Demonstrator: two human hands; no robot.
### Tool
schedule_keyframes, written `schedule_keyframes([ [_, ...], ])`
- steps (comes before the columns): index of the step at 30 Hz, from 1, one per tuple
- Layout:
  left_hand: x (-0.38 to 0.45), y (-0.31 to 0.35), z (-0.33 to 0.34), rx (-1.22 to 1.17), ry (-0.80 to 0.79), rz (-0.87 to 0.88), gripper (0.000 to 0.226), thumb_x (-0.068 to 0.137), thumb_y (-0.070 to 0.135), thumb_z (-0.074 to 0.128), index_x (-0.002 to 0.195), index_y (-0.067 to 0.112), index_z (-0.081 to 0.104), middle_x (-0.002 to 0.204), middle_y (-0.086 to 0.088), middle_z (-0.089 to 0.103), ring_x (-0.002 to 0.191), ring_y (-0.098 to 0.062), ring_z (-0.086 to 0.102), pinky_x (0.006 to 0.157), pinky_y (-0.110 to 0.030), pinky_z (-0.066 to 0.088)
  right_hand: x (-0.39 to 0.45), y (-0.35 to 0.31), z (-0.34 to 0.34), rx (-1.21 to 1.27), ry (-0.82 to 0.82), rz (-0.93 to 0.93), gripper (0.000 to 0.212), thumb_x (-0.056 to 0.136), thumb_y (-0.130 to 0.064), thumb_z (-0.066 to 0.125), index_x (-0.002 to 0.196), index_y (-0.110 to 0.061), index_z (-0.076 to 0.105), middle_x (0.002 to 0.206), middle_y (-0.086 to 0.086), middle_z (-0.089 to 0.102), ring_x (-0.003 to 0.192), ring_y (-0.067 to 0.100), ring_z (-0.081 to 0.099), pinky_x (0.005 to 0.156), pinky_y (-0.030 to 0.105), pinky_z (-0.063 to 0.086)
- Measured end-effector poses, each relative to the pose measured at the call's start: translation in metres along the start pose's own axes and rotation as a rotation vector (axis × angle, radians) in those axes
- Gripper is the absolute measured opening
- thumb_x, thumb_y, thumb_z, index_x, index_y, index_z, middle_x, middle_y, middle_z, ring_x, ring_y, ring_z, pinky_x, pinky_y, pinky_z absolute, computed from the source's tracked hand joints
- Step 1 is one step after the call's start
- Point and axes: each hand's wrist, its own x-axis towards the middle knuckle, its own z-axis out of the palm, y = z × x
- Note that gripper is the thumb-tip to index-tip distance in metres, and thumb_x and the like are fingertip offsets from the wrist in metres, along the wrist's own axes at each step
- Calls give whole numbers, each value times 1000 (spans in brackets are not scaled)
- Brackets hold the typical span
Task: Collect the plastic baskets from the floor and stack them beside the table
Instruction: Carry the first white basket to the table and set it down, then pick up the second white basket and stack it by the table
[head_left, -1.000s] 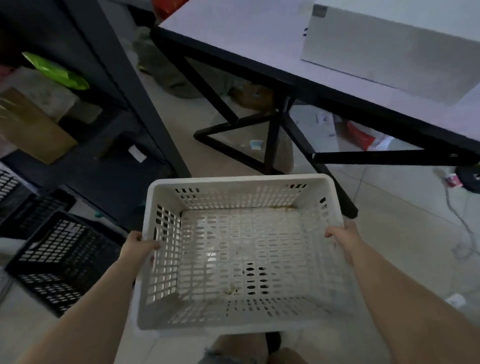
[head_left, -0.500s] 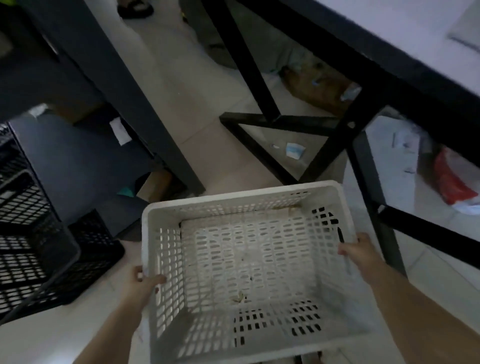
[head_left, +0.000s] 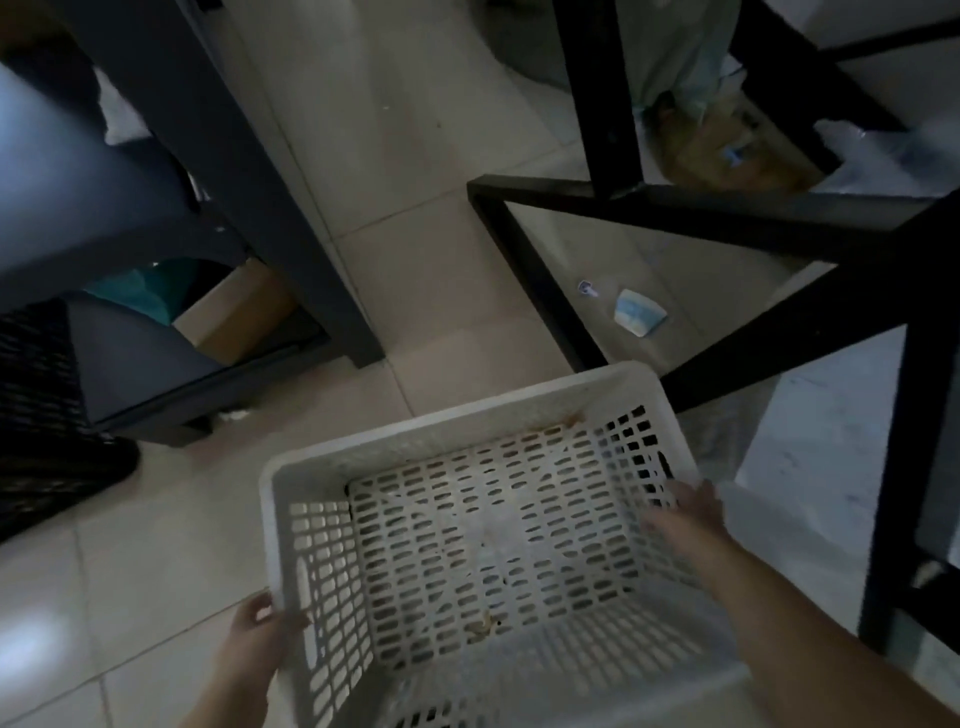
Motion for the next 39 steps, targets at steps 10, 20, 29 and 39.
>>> schedule_keyframes([
  [10,-160,90,-55,70,-124,217,12,76,-2,70,87,-3,65,95,-22,64,82,-28,54,80,-33,43,-132,-101,-26,-273,-304,-99,17,90,-23,51,104,-21,59,117,0,62,101,16,60,90,29,50],
  [20,-439,187,-267,287,19,670,17,88,21,55,71,18,57,85,-3,60,81,-16,56,70,-22,39,-457,-271,-142,-422,-196,-744,19,89,-17,52,70,-22,53,77,-2,55,76,12,54,67,22,41],
  [29,-521,157,-434,207,297,827,24,85,21,58,62,18,54,64,-1,55,58,-15,51,61,-27,42,-641,-330,-140,-478,-146,-1133,25,88,-21,55,65,-28,51,90,2,60,91,22,61,82,32,51],
  [39,-494,68,-594,217,460,818,26,78,14,57,53,19,50,58,1,53,58,-16,51,57,-26,39,-779,-326,-2,-600,-175,-1307,10,87,-28,58,81,-20,60,89,1,61,89,21,61,78,34,51],
])
